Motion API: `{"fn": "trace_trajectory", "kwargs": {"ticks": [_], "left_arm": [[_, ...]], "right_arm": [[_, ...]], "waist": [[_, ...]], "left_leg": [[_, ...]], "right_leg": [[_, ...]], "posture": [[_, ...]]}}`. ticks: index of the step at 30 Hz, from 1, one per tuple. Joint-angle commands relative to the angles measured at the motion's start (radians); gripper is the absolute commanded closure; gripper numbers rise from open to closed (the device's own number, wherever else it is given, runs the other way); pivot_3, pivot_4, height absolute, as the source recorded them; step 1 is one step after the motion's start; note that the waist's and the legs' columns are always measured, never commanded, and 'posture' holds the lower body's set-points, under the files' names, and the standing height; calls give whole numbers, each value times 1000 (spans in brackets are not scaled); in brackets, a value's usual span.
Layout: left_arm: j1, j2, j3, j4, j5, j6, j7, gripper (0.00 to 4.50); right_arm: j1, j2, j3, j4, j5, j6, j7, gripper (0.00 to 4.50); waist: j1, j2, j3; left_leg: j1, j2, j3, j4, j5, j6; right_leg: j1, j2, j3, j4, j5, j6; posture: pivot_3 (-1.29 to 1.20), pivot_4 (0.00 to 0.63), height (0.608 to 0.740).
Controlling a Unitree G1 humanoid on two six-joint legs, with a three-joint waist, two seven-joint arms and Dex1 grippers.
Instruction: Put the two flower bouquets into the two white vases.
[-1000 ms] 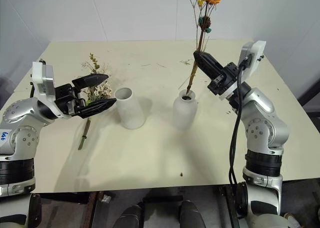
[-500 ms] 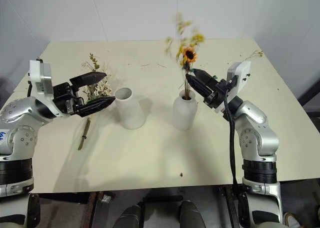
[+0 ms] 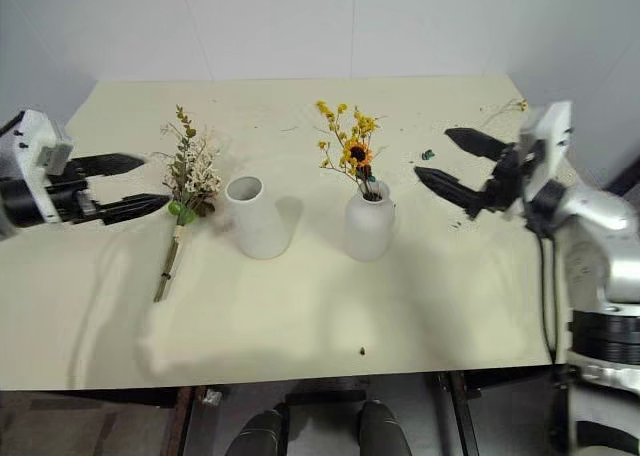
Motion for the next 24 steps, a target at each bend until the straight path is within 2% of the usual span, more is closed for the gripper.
{"fn": "trace_trajectory", "kwargs": {"ticks": [1, 5, 11, 14, 24], "left_arm": [[-48, 58, -27, 58, 74, 88, 49, 0], [-12, 83, -97, -20, 89, 298, 69, 0], [-11, -21, -153, -86, 88, 395, 124, 0], [-3, -62, -172, -92, 94, 417, 138, 0], [-2, -201, -182, -39, 127, 481, 267, 0]], "right_arm": [[-15, -68, -15, -48, 69, 61, 104, 35], [6, -191, -28, -107, 199, 223, 253, 35], [-34, -202, -28, -131, 199, 210, 253, 35], [-44, -175, -30, -142, 195, 194, 225, 35], [81, 8, -37, -297, 205, 127, 75, 35]], "waist": [[2, 0, 0], [4, 1, 1], [6, 0, 0], [7, 0, 0], [11, -1, 0]], "left_leg": [[0, 1, 0, 0, 0, 0], [-1, 0, 0, 0, -1, 0], [-1, 1, 0, 2, -2, 0], [-1, 0, 0, 3, -2, 0], [-2, 0, 0, 4, -2, 0]], "right_leg": [[0, 0, 0, 0, 0, -1], [0, 0, 0, -1, -1, 0], [0, 0, -1, 0, -2, 0], [0, 0, 0, 0, -1, 1], [0, 0, 0, 1, -1, 1]], "posture": [[0, 150, 740], [0, 150, 740], [0, 150, 740], [0, 150, 740], [0, 150, 740]]}}
